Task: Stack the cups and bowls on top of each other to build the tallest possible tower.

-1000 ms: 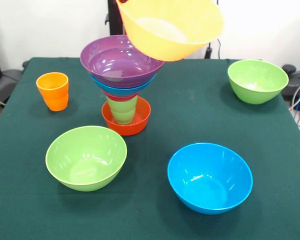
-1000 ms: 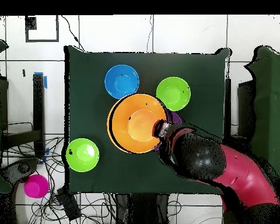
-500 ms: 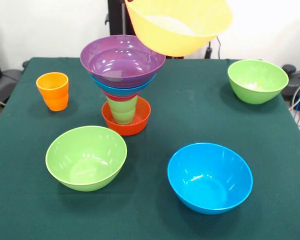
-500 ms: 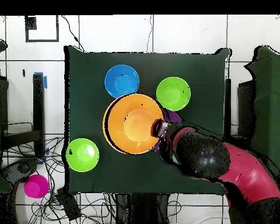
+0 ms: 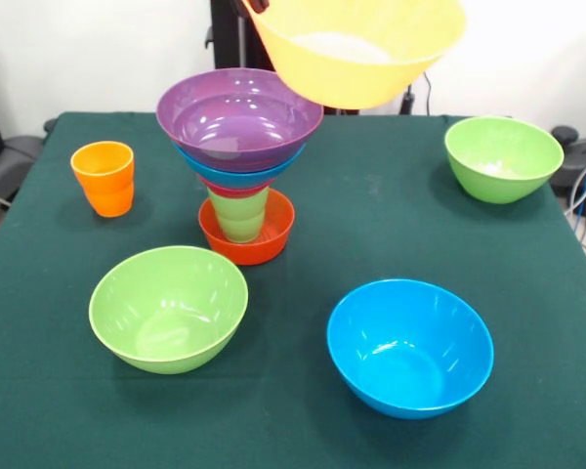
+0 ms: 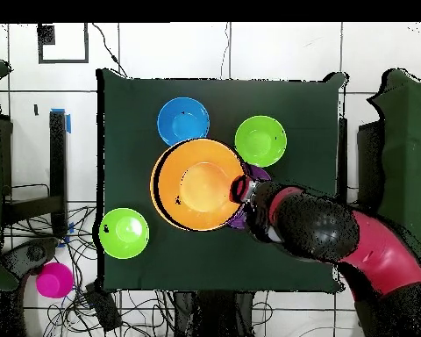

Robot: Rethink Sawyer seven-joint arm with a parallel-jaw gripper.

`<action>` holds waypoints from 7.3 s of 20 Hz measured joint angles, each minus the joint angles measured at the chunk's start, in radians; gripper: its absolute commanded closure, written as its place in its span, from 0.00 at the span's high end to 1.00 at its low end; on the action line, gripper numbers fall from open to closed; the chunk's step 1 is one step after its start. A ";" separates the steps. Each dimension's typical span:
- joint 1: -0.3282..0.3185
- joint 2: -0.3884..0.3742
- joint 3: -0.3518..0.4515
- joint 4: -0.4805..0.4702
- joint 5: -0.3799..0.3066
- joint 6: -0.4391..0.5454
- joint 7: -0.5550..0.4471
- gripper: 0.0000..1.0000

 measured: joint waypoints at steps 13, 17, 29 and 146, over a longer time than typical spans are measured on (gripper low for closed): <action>-0.078 0.090 0.100 -0.001 -0.021 0.033 0.000 0.00; -0.091 0.098 0.118 -0.001 -0.049 0.079 0.000 0.00; -0.137 0.112 0.130 -0.032 -0.121 0.171 0.000 0.00; -0.208 0.328 0.151 -0.217 -0.380 0.230 0.000 0.00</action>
